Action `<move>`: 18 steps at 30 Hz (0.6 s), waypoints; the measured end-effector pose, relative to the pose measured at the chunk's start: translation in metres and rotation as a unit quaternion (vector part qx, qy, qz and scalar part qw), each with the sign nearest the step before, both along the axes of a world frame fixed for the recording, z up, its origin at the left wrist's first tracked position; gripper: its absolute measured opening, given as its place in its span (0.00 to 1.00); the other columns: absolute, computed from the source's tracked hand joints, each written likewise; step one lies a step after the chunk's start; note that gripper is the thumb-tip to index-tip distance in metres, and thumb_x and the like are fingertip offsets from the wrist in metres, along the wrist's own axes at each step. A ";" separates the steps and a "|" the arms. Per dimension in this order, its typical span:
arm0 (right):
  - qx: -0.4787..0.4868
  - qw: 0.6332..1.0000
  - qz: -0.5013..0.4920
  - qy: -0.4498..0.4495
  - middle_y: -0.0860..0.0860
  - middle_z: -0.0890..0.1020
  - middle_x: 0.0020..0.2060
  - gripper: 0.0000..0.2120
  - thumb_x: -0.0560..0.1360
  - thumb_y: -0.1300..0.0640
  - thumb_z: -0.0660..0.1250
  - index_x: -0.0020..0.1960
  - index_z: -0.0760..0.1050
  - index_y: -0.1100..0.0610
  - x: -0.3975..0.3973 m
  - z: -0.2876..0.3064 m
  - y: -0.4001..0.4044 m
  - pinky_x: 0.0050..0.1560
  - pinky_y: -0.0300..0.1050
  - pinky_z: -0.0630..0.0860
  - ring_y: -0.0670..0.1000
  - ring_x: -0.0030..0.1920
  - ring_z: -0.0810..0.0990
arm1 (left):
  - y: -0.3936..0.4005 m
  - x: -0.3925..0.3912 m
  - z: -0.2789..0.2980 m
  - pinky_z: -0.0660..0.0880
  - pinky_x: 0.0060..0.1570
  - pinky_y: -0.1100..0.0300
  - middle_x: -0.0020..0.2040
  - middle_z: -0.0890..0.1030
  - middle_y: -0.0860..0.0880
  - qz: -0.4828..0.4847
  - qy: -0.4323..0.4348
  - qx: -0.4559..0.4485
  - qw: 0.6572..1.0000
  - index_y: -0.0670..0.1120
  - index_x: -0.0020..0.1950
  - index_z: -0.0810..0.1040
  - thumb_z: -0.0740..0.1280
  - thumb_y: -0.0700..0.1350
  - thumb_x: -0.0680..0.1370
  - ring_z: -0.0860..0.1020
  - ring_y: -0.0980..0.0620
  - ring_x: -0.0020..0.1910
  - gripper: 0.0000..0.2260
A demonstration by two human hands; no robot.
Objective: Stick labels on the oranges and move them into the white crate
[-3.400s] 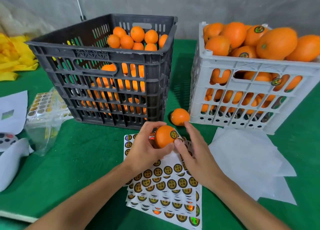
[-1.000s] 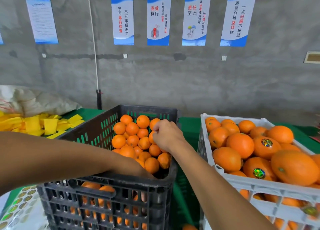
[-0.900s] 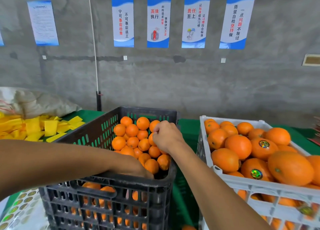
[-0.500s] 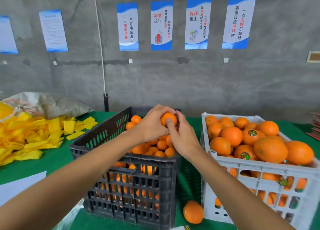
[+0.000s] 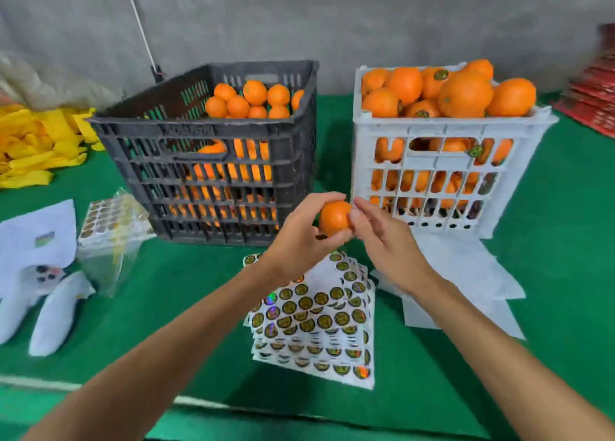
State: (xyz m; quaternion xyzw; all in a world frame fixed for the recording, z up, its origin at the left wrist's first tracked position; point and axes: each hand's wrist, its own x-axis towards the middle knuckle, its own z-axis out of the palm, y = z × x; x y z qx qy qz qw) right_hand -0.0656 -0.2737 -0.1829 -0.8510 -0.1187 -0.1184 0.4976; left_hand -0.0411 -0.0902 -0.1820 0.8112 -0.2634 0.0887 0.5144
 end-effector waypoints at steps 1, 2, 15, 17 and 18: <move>-0.013 1.000 0.017 0.017 0.46 0.81 0.64 0.26 0.82 0.39 0.59 0.75 0.71 0.50 -0.005 -0.016 -0.006 0.66 0.51 0.77 0.43 0.62 0.80 | 0.003 0.000 -0.011 0.79 0.57 0.61 0.67 0.74 0.61 0.005 0.025 -0.005 1.000 0.62 0.68 0.73 0.76 0.51 0.77 0.76 0.56 0.65 0.22; -0.029 0.998 0.034 0.032 0.44 0.81 0.62 0.23 0.82 0.40 0.61 0.73 0.73 0.49 -0.011 -0.030 -0.010 0.65 0.49 0.77 0.40 0.61 0.80 | 0.007 0.001 -0.026 0.78 0.55 0.63 0.69 0.74 0.55 0.012 0.049 -0.008 0.999 0.57 0.69 0.73 0.76 0.47 0.78 0.76 0.53 0.64 0.22; -0.174 0.977 0.120 0.001 0.38 0.76 0.68 0.23 0.73 0.35 0.69 0.63 0.83 0.44 -0.015 -0.070 -0.004 0.74 0.53 0.62 0.43 0.70 0.69 | 0.025 -0.001 -0.067 0.81 0.56 0.55 0.60 0.81 0.55 0.098 0.134 -0.106 0.980 0.57 0.68 0.74 0.75 0.54 0.78 0.81 0.52 0.57 0.20; -0.149 0.981 0.124 -0.011 0.37 0.77 0.65 0.18 0.74 0.39 0.71 0.59 0.84 0.45 -0.014 -0.072 -0.003 0.72 0.51 0.62 0.42 0.67 0.71 | 0.025 -0.001 -0.068 0.81 0.57 0.55 0.60 0.81 0.55 0.098 0.135 -0.108 0.980 0.56 0.68 0.74 0.75 0.53 0.78 0.81 0.53 0.57 0.20; -0.145 0.981 0.128 -0.026 0.38 0.78 0.63 0.16 0.74 0.40 0.72 0.58 0.85 0.46 -0.014 -0.073 -0.001 0.71 0.50 0.62 0.43 0.66 0.72 | 0.025 -0.001 -0.068 0.81 0.56 0.55 0.60 0.80 0.55 0.098 0.131 -0.108 0.981 0.56 0.68 0.74 0.75 0.52 0.79 0.81 0.53 0.57 0.20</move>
